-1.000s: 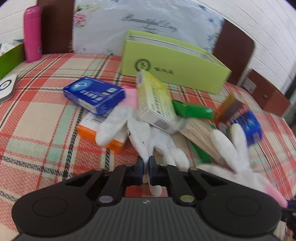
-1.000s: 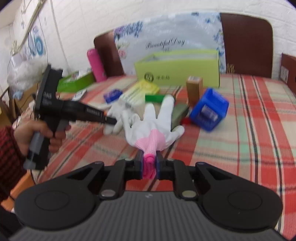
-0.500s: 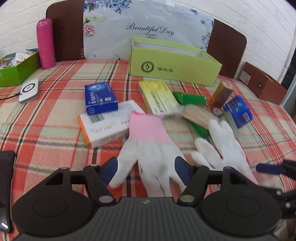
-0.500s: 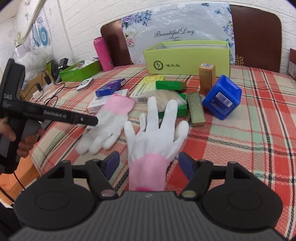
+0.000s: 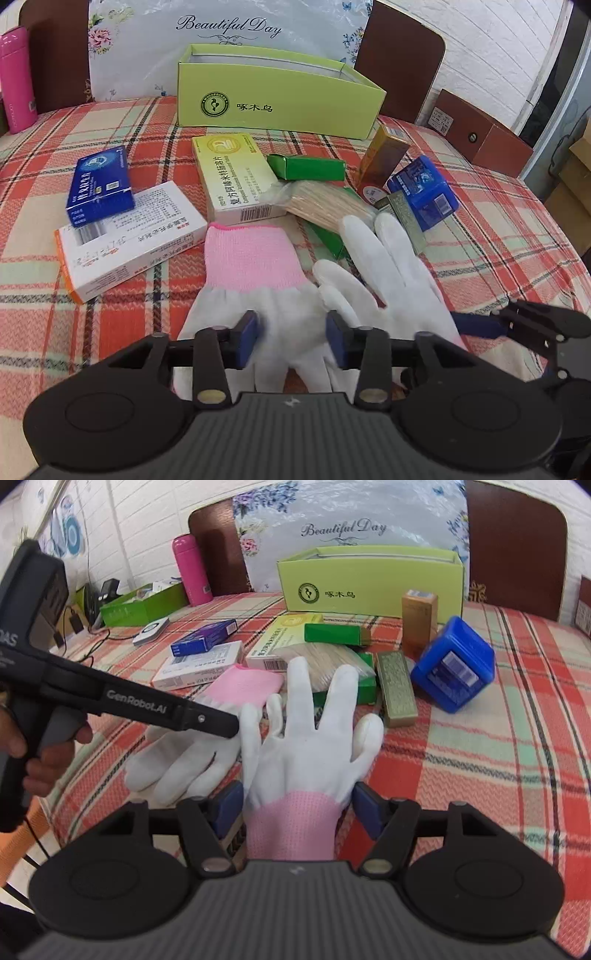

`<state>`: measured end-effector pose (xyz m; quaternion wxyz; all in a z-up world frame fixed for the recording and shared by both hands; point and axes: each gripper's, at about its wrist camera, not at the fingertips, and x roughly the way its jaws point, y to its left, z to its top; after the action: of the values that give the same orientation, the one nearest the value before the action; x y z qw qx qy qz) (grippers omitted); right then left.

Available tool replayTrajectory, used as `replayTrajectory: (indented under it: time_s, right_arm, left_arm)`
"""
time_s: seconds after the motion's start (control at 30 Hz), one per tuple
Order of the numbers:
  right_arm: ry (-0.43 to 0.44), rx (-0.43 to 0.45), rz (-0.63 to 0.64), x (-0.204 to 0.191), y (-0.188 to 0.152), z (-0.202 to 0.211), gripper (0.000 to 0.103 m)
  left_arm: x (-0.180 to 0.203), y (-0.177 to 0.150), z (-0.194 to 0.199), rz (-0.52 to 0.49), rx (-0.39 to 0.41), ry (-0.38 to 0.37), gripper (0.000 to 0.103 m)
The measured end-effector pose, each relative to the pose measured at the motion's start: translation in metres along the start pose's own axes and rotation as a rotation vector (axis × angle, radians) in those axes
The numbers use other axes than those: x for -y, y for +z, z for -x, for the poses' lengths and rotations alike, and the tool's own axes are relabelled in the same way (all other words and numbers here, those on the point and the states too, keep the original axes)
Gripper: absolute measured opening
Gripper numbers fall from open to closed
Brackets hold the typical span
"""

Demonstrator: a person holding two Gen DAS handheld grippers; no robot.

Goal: Organize objects
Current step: 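Grasp the second white glove by its pink cuff with the left gripper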

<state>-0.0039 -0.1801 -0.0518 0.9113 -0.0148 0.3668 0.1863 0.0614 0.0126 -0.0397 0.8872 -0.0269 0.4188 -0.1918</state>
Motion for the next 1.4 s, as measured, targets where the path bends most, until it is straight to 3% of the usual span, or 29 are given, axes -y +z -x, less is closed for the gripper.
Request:
replayTrajectory:
  time_s: [0.07, 0.2, 0.5, 0.53, 0.6, 0.63, 0.7, 0.77, 0.83, 0.87, 1.1, 1.4]
  right_arm:
    - [-0.018, 0.002, 0.028, -0.003, 0.0, 0.001, 0.061]
    - [-0.011, -0.014, 0.038, -0.006, 0.0, -0.004, 0.054]
    - [-0.04, -0.022, 0.045, -0.006, -0.003, -0.001, 0.054]
    - [-0.037, -0.024, 0.044, -0.006, -0.003, -0.002, 0.054]
    - [-0.031, -0.03, 0.048, -0.008, -0.004, -0.006, 0.052]
    - [-0.029, -0.027, 0.054, -0.009, -0.005, -0.007, 0.045]
    - [-0.021, -0.016, 0.063, -0.012, -0.005, -0.009, 0.037]
    - [-0.009, -0.014, 0.06, -0.014, -0.005, -0.01, 0.026]
    - [0.012, -0.018, 0.058, -0.014, -0.004, -0.01, 0.013]
    - [0.019, -0.02, 0.06, -0.015, -0.003, -0.01, 0.012]
    - [0.115, 0.035, 0.012, -0.005, 0.018, 0.013, 0.009]
    - [0.146, 0.19, 0.018, 0.032, 0.097, 0.039, 0.008]
  left_arm:
    - [0.001, -0.003, 0.006, -0.013, 0.003, 0.017, 0.062]
    - [-0.001, -0.005, 0.0, -0.02, -0.01, 0.048, 0.065]
    - [0.002, -0.009, -0.007, -0.073, -0.004, 0.109, 0.073]
    - [0.002, -0.009, -0.007, -0.067, 0.0, 0.103, 0.071]
    - [0.002, -0.008, -0.007, -0.068, 0.006, 0.108, 0.052]
    - [0.003, -0.008, -0.008, -0.08, 0.006, 0.121, 0.037]
    - [0.003, -0.007, -0.007, -0.089, 0.002, 0.128, 0.031]
    - [0.003, -0.007, -0.006, -0.083, 0.002, 0.122, 0.017]
    - [0.004, -0.007, -0.005, -0.074, 0.003, 0.11, 0.009]
    - [0.005, -0.007, -0.004, -0.073, 0.005, 0.106, 0.005]
    - [0.005, 0.01, 0.027, -0.035, 0.078, 0.016, 0.005]
    - [0.014, 0.083, 0.064, -0.01, 0.292, -0.054, 0.005]
